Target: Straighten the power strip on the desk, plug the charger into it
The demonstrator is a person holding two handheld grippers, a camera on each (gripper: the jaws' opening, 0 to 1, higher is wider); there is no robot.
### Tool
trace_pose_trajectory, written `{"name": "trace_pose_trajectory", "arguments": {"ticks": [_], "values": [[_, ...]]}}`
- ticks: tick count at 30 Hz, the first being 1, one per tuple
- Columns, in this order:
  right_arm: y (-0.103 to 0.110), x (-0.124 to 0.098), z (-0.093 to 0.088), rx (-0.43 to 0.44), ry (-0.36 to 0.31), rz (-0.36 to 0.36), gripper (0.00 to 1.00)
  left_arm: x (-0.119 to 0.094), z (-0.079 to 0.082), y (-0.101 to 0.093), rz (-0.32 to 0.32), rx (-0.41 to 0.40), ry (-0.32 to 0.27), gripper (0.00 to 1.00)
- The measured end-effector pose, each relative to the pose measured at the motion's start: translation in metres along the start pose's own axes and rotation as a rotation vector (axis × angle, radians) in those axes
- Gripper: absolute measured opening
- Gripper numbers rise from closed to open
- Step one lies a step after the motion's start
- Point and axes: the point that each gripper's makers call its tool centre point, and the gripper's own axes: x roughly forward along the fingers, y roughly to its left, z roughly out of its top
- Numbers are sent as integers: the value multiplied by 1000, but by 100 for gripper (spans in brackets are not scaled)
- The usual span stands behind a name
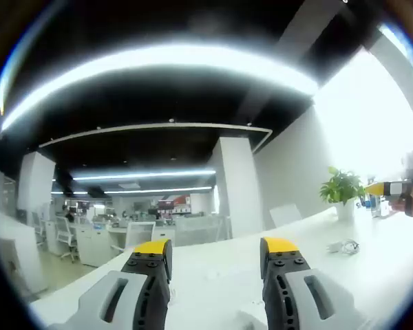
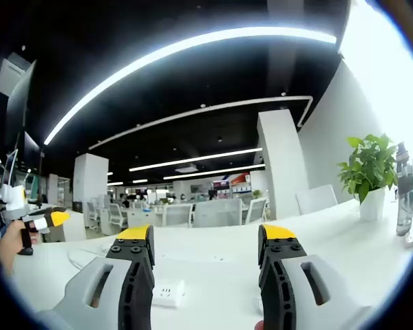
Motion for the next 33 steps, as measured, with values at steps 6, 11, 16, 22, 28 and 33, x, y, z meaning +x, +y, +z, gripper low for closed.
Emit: {"name": "trace_pose_trajectory", "arguments": {"ticks": [6,11,16,22,28,33], "values": [[4,2,11,-32,-5,4,61,4,8,7,15,48,8,54],[12,2,14,-65,19,20,61,-4,1,15,35,-16,-6,56],[14,5,12,-63,35,30,60,-12,-8,21,66,6,33,57],[7,6,-5,-25,51,22,58,-18,-16,26,82,-40,44,65],[8,7,-13,-4,56,26,58,-22,-12,27,124,39,31,65],[11,7,-19,-31,65,16,60,-22,-6,30,155,65,-1,65]]}}
